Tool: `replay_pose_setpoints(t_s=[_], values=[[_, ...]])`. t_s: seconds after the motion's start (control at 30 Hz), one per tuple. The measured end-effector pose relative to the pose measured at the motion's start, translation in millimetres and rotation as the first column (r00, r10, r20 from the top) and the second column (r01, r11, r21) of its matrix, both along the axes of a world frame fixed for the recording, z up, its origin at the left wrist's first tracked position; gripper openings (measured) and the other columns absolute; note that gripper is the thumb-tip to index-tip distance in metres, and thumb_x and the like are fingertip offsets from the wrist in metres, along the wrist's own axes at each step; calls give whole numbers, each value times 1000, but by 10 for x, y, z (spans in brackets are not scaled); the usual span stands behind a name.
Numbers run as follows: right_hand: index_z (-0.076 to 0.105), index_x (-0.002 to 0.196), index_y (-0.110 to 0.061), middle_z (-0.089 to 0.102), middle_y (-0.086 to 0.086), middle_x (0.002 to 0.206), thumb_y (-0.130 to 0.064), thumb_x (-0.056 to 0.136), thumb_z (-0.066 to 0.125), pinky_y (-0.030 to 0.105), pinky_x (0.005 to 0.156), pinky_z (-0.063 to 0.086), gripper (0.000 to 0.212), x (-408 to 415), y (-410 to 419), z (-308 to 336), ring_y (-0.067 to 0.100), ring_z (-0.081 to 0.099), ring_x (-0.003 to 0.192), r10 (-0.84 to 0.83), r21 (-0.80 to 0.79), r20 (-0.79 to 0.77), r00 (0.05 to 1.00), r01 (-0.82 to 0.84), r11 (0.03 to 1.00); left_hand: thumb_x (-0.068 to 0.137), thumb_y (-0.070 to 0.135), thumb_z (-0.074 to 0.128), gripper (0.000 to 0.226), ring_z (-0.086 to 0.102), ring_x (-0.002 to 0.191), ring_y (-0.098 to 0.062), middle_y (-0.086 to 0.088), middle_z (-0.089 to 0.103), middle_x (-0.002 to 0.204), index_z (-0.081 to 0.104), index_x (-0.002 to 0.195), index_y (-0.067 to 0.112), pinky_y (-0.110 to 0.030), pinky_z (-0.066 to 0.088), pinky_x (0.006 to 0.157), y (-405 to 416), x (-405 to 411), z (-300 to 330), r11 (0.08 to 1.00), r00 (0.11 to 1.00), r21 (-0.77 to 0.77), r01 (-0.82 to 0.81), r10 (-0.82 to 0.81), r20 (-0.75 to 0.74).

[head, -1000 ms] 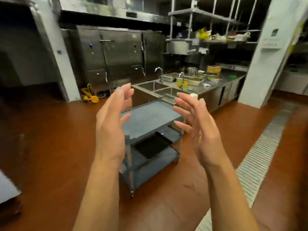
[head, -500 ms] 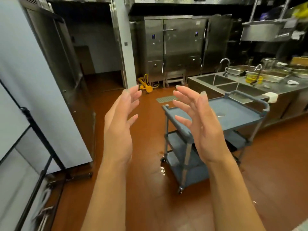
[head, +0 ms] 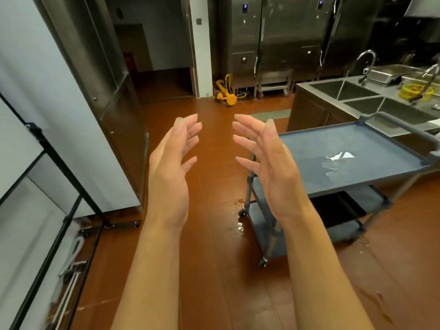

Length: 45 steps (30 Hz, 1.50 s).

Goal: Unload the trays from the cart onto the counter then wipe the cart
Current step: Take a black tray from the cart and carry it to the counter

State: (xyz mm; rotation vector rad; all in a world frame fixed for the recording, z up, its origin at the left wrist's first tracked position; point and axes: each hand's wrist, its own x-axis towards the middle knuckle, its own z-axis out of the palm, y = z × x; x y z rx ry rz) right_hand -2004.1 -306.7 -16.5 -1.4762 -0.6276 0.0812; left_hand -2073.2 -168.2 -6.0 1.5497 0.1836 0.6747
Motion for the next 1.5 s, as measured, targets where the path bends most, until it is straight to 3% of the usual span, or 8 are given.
replay_pose_setpoints(t_s=[0.23, 0.4, 0.5, 0.6, 0.9, 1.03, 1.17, 1.5], values=[[43, 153, -26, 47, -9, 157, -56, 97, 25, 50, 119, 38, 67, 610, 54, -15, 7, 46, 142, 57, -4, -14, 998, -57, 998, 93, 67, 33, 59, 56, 133, -5, 22, 63, 138, 59, 139, 41, -51, 39, 118, 58, 540, 24, 999, 999, -13, -45, 45, 6], [44, 153, -27, 47, -10, 157, -69, 89, 30, 51, 119, 38, 78, 1023, 251, -14, 7, 47, 142, 91, -15, -10, 996, -91, 996, 93, 66, 33, 60, 56, 133, -7, 20, 63, 138, 59, 139, 39, -51, 39, 118, 256, 909, 13, 997, 997, -25, -71, 71, 12], [44, 153, -27, 47, -9, 157, -62, 95, 28, 51, 119, 39, 70, 1297, 457, -70, 7, 47, 141, 93, -15, -28, 995, -93, 996, 93, 66, 33, 59, 56, 134, -7, 20, 63, 139, 59, 139, 39, -51, 39, 118, 441, 1160, -41, 997, 997, -22, -76, 76, -2], [46, 152, -27, 50, -9, 155, -56, 98, 26, 49, 117, 41, 64, 1596, 715, -232, 6, 50, 139, 94, -18, -57, 994, -95, 995, 91, 73, 34, 64, 55, 135, -8, 20, 62, 140, 58, 140, 40, -52, 39, 119, 711, 1457, -179, 997, 997, -29, -78, 77, -21], [50, 149, -26, 55, -7, 150, -65, 95, 31, 53, 115, 43, 69, 2779, 1864, -682, 9, 53, 136, 88, -87, -182, 979, -105, 991, 80, 78, 36, 77, 55, 135, -8, 18, 62, 142, 57, 142, 37, -52, 38, 119, 1961, 2566, -599, 992, 991, -77, -102, 94, -97], [52, 147, -26, 57, -7, 148, -59, 99, 28, 53, 114, 44, 63, 3276, 2295, -832, 9, 55, 135, 32, -73, -207, 978, -48, 996, 90, 72, 35, 66, 55, 134, -5, 20, 61, 141, 57, 142, 38, -52, 39, 119, 2448, 3121, -700, 998, 992, -52, -47, 41, -122], [53, 146, -27, 60, -7, 145, -58, 100, 27, 52, 112, 46, 61, 3768, 2552, -984, 10, 57, 133, -28, -81, -272, 962, 7, 997, 79, 77, 38, 77, 57, 133, -7, 17, 63, 140, 60, 140, 35, -53, 39, 118, 2807, 3686, -805, 995, 985, -94, 10, -26, -169], [58, 140, -30, 63, -11, 139, -59, 101, 25, 50, 108, 50, 59, 5563, 3145, -1688, 8, 60, 129, -164, -88, -379, 911, 140, 986, 79, 76, 38, 79, 57, 133, -8, 14, 63, 141, 59, 141, 31, -53, 39, 118, 3514, 5616, -1453, 990, 939, -99, 104, -131, -318]])
